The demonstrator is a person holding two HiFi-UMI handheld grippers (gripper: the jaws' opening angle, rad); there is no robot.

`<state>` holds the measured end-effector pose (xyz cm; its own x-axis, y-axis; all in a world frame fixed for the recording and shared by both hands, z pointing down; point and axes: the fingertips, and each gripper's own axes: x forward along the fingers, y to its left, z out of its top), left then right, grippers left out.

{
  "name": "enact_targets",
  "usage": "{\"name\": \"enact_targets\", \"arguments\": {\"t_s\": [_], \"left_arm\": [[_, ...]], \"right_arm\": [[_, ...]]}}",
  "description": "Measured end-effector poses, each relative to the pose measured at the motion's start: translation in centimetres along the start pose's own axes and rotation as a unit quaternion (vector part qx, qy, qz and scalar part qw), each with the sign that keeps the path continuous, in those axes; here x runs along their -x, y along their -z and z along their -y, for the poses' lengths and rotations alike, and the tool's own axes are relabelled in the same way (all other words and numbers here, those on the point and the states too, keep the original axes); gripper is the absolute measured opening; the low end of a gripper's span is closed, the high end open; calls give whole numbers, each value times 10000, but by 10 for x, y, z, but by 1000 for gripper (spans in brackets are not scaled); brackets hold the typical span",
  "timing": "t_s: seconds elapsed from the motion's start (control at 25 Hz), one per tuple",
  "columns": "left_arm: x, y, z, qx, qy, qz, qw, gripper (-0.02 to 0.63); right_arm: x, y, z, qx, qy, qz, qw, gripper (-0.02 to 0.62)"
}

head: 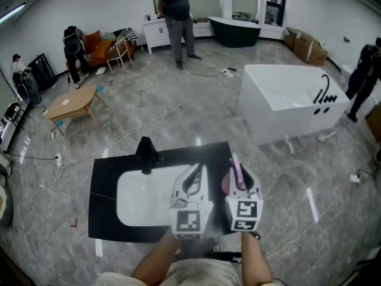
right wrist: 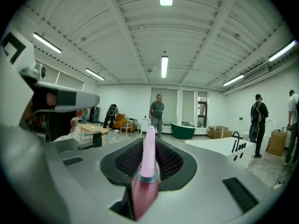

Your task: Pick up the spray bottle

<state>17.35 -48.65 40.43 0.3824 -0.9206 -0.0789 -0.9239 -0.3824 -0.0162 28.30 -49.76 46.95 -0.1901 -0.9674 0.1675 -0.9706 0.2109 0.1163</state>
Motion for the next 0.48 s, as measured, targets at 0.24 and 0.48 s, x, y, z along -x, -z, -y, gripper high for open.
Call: {"name": "enact_targets", "arguments": {"t_s": [0.24,0.48], "left_arm": [[6,-5,-2,80,66,67,9999,2],[13,-16,-7,106,123,193,9997,2]], "right_arm": [[22,-44,-3,27,48,429,9991,87],[51,-82,-6,-101,235,870,9959,87]]}}
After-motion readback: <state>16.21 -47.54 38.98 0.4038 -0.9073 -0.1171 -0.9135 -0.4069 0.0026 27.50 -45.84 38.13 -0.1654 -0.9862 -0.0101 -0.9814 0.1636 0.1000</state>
